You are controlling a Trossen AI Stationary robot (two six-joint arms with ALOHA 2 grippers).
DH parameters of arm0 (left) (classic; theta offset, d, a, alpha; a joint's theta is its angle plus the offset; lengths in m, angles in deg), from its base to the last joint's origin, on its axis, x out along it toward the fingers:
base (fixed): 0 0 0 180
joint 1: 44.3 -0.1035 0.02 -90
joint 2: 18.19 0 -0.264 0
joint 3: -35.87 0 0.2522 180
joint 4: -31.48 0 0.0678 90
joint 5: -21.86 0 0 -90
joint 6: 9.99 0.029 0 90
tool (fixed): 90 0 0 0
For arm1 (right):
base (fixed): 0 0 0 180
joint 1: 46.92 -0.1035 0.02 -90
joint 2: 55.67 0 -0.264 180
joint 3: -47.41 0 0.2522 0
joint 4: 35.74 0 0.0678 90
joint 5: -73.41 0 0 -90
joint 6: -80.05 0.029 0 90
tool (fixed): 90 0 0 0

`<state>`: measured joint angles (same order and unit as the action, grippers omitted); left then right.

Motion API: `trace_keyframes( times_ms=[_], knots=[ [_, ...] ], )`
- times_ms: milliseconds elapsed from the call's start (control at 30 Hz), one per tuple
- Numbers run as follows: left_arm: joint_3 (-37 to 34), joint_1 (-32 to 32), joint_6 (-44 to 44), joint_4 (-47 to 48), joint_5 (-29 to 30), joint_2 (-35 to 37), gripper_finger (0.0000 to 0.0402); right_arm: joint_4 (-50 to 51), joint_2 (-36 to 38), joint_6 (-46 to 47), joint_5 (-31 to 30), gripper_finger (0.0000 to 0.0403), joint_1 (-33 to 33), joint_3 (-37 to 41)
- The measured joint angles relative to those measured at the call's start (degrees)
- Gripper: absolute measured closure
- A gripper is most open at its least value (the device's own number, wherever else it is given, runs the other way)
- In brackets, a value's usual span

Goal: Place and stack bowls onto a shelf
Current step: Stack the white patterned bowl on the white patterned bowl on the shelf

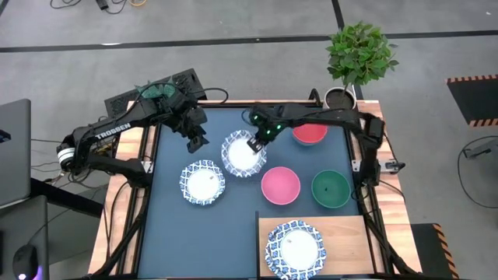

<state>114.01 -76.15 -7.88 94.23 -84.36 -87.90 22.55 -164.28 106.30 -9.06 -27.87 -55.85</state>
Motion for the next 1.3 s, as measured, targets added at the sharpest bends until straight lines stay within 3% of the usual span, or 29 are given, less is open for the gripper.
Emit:
trace_keyframes(
  times_ms=[267, 500, 700, 900, 1067, 1300],
  knots=[
    [0.0, 0.0, -2.4, -0.1, 0.1, 0.0, 0.0198, 3.5, 14.1, 0.7, 0.0, 0.0381, -0.3, 0.0],
    [0.0, 0.0, -4.9, -1.9, 0.1, 0.0, 0.0198, 14.6, 27.2, 7.3, -0.3, 0.0381, -7.4, 0.0],
    [0.0, 0.0, -5.4, -5.5, -0.1, 0.0, 0.0198, 23.0, 31.9, 24.1, -7.7, 0.0381, -21.3, 0.0],
    [0.0, 0.0, -5.4, -5.8, -3.9, 0.0, 0.0198, 24.7, 32.1, 43.4, -13.5, 0.038, -37.4, 0.0],
    [0.0, 0.1, -5.2, -5.9, -4.5, 0.0, 0.0198, 27.0, 30.6, 60.0, -14.3, 0.038, -48.3, 0.0],
    [0.0, 1.9, -4.3, -6.0, -4.5, 0.0, 0.0198, 30.5, 27.4, 77.9, -14.3, 0.0379, -58.7, 0.0]
  ],
)
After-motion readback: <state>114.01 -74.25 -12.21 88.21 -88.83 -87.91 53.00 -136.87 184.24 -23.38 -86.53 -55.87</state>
